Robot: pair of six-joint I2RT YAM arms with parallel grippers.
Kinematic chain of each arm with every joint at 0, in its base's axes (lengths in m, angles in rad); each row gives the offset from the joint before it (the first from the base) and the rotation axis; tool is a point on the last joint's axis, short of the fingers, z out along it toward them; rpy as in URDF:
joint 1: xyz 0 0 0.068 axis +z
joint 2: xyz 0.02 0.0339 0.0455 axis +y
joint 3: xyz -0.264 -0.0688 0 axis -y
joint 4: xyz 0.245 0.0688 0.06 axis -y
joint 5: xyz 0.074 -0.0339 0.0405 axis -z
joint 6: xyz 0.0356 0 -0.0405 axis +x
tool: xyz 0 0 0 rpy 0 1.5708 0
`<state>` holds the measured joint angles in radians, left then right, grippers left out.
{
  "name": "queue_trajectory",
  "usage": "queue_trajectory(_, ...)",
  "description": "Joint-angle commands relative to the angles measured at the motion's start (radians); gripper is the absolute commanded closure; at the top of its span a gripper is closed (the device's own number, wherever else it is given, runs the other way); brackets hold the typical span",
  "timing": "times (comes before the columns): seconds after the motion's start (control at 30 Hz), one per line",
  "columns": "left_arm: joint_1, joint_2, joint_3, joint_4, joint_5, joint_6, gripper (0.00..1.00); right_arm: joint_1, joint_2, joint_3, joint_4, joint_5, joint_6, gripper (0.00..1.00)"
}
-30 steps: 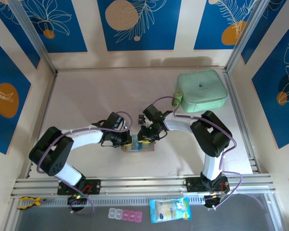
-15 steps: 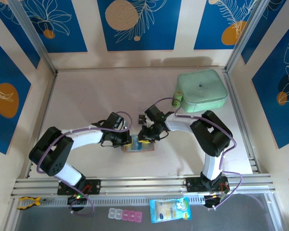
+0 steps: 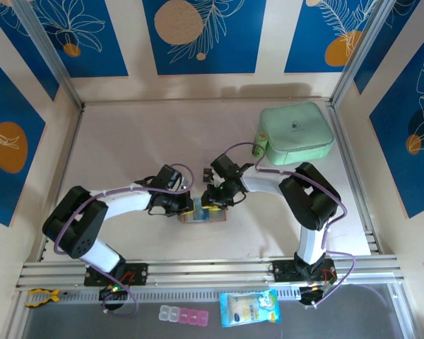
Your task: Take the credit cards out of the card holder
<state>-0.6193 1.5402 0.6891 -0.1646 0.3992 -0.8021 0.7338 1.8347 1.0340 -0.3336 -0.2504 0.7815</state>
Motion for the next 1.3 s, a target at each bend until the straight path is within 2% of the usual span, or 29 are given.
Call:
queue_trajectory(0.0, -0.007, -0.004, 0.001, -0.067, -0.041, 0.014, 0.99, 0.015, 0.018, 0.015, -0.103, 0.058, -0.023, 0.71)
queue_trajectory(0.1, -0.007, -0.023, 0.0, -0.076, -0.048, 0.014, 0.99, 0.016, 0.02, 0.017, -0.114, 0.067, -0.028, 0.7)
queue_trajectory(0.2, -0.008, -0.027, 0.003, -0.079, -0.047, 0.014, 0.99, 0.017, 0.016, -0.003, -0.06, 0.022, -0.016, 0.71)
queue_trajectory(0.57, -0.007, 0.001, -0.007, -0.06, -0.035, 0.014, 0.99, -0.002, -0.072, -0.073, 0.116, -0.084, 0.045, 0.81)
queue_trajectory(0.97, -0.007, 0.007, -0.011, -0.042, -0.03, 0.012, 0.99, -0.016, -0.11, -0.081, 0.074, -0.055, 0.023, 0.93)
queue_trajectory(1.27, -0.007, 0.005, -0.008, -0.042, -0.03, 0.014, 0.99, -0.039, -0.142, -0.083, -0.028, 0.028, -0.035, 0.94)
